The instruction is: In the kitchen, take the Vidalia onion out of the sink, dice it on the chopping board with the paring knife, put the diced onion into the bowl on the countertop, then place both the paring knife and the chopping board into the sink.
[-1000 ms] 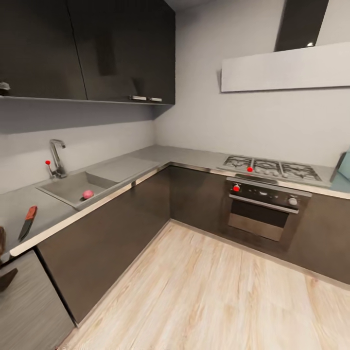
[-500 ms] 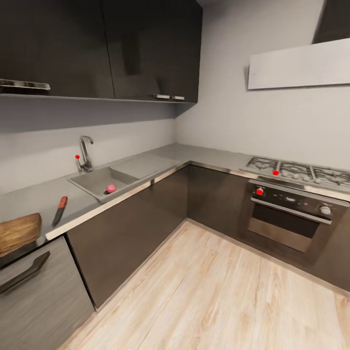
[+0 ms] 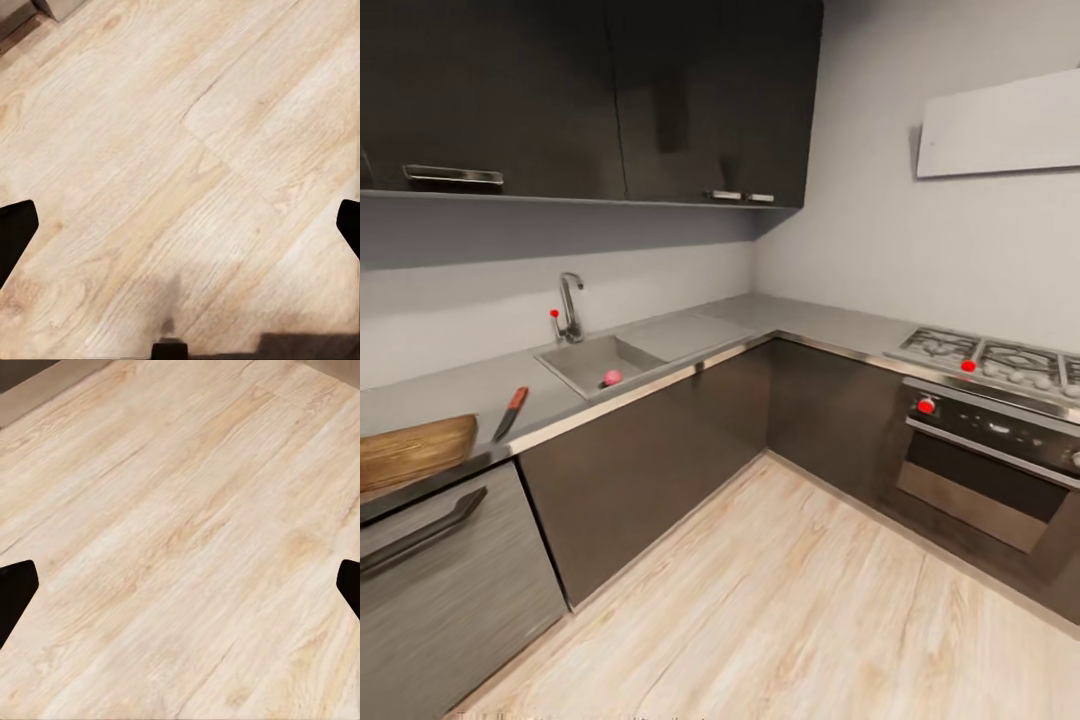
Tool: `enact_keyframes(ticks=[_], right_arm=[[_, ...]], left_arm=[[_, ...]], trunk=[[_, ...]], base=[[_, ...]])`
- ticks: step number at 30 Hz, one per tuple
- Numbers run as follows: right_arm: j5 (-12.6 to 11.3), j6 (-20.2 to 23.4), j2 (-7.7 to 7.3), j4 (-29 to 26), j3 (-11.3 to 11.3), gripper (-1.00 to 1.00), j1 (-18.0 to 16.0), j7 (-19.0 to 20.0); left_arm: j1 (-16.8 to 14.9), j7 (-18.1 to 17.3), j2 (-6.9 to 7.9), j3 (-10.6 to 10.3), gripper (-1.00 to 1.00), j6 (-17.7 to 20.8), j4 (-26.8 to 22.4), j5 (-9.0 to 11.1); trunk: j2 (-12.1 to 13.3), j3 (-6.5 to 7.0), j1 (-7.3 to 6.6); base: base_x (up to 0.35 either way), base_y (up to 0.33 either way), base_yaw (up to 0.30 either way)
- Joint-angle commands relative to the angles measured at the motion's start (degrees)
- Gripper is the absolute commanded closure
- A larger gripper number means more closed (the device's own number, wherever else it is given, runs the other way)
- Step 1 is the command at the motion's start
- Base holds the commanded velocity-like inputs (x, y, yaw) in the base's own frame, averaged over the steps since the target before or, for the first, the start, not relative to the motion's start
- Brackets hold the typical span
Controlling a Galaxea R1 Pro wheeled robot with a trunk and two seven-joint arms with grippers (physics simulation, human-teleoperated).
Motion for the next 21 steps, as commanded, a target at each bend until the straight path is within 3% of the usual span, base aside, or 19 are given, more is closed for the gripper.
enact_keyframes(ticks=[1, 6, 21], right_arm=[[0.01, -0.16, 0.00, 0.21, 0.01, -1.00, -0.02, -0.08], [0.01, -0.35, 0.01, 1.38, 0.04, -1.00, -0.02, -0.24], [0.02, -0.44, 0.09, 2.34, 0.09, -1.00, -0.02, -0.34]], left_arm=[[-0.04, 0.03, 0.02, 0.02, -1.00, -0.18, 0.03, 0.01], [-0.04, -0.01, 0.06, 0.02, -1.00, -0.17, 0.03, 0.01], [-0.04, -0.03, 0.07, -0.01, -1.00, -0.14, 0.03, 0.17]], trunk=[[-0.03, -0.09, -0.01], [-0.03, -0.25, -0.01], [-0.03, -0.73, -0.01]], base=[[0.000, -0.312, 0.273], [0.000, -0.161, 0.273], [0.000, -0.008, 0.272]])
